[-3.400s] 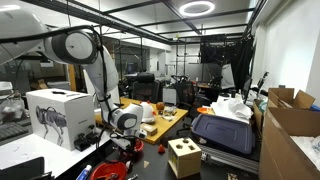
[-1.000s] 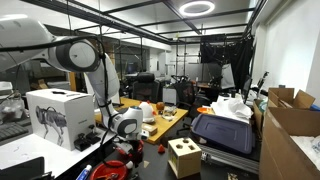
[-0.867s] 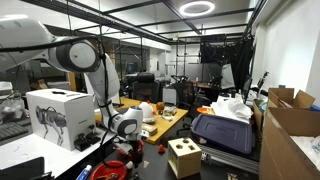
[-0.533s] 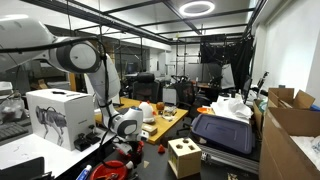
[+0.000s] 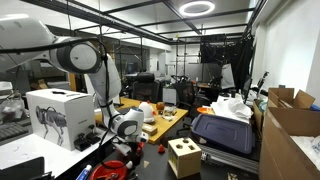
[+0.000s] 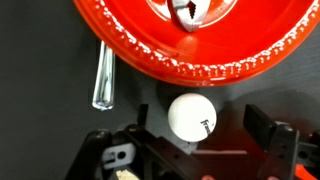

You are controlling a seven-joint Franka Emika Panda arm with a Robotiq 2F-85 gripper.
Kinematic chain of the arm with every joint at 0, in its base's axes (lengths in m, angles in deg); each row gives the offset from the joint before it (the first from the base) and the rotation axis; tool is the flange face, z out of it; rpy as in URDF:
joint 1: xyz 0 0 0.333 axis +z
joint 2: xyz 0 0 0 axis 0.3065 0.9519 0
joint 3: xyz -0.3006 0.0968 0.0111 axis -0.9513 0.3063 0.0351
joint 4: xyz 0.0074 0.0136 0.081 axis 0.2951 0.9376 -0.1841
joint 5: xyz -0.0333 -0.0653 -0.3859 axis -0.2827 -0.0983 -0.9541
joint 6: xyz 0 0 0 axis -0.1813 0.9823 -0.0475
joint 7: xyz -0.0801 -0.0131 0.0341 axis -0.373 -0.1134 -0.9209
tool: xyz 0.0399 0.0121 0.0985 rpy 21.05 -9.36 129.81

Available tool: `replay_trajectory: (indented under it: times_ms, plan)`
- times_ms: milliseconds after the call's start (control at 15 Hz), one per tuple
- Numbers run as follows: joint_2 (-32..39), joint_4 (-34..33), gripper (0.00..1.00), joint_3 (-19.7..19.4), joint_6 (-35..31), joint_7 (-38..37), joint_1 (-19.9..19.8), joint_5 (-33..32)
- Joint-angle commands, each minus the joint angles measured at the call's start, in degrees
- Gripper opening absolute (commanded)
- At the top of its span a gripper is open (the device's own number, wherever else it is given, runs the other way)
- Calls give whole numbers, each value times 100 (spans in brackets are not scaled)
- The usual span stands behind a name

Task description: Pick up the white object and put it in the red bowl

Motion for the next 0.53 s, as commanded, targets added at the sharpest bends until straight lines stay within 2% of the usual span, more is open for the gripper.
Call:
replay_trajectory:
  times_ms: [0,333,467]
  plan:
    - [-95,98,68,63,120,22,-84,40]
    - [-98,96,29,70,89,16,-84,46]
    - [-111,93,18,72,89,11,-82,49]
